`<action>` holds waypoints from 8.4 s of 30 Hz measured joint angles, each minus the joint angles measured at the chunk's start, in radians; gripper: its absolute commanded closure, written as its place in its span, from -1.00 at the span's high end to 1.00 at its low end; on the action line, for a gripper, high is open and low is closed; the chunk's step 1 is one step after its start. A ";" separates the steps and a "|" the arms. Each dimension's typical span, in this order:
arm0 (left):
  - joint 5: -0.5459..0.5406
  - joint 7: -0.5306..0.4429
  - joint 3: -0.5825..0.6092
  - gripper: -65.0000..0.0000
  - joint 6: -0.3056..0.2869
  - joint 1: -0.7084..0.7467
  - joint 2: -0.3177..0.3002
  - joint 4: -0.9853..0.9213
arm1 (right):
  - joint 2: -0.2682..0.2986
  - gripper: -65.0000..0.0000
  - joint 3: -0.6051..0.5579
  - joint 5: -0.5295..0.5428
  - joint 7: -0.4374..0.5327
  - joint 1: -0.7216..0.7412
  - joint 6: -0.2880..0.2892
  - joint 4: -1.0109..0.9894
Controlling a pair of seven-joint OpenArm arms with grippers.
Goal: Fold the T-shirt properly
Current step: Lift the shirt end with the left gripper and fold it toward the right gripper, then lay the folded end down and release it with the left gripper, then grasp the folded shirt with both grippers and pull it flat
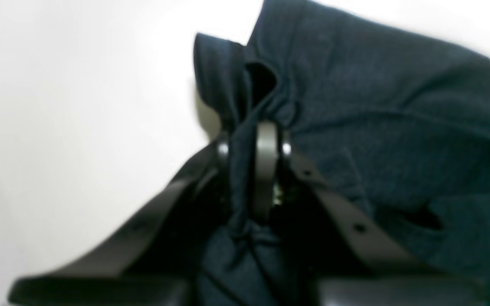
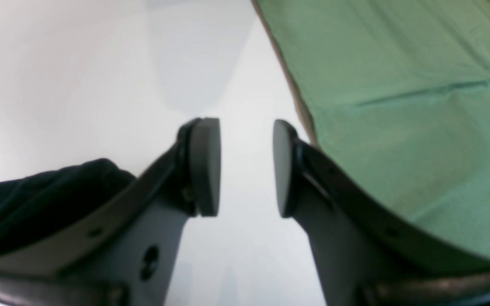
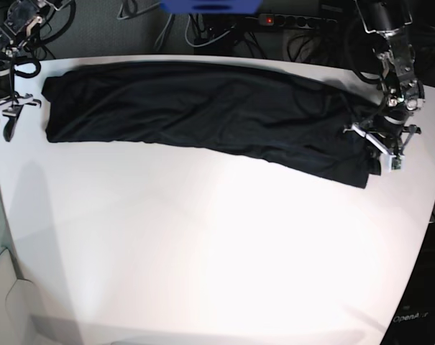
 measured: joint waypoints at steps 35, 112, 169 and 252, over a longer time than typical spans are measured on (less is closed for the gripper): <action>0.069 0.478 0.586 -1.00 0.013 0.108 0.147 0.644 | -0.002 -0.33 -0.001 0.000 0.000 0.000 0.000 0.000; -0.087 0.459 0.973 -1.00 0.278 -0.144 0.145 0.417 | -0.002 -0.33 -0.030 0.000 0.000 0.000 0.000 0.000; -0.157 0.367 0.824 -1.00 0.241 -0.208 -0.027 0.123 | -0.051 0.24 0.011 0.001 -0.192 0.055 0.000 -0.089; -0.097 0.532 0.823 -1.00 0.273 -0.210 -0.021 0.240 | -0.196 -1.00 -0.182 -0.001 -0.191 0.043 -0.003 -0.042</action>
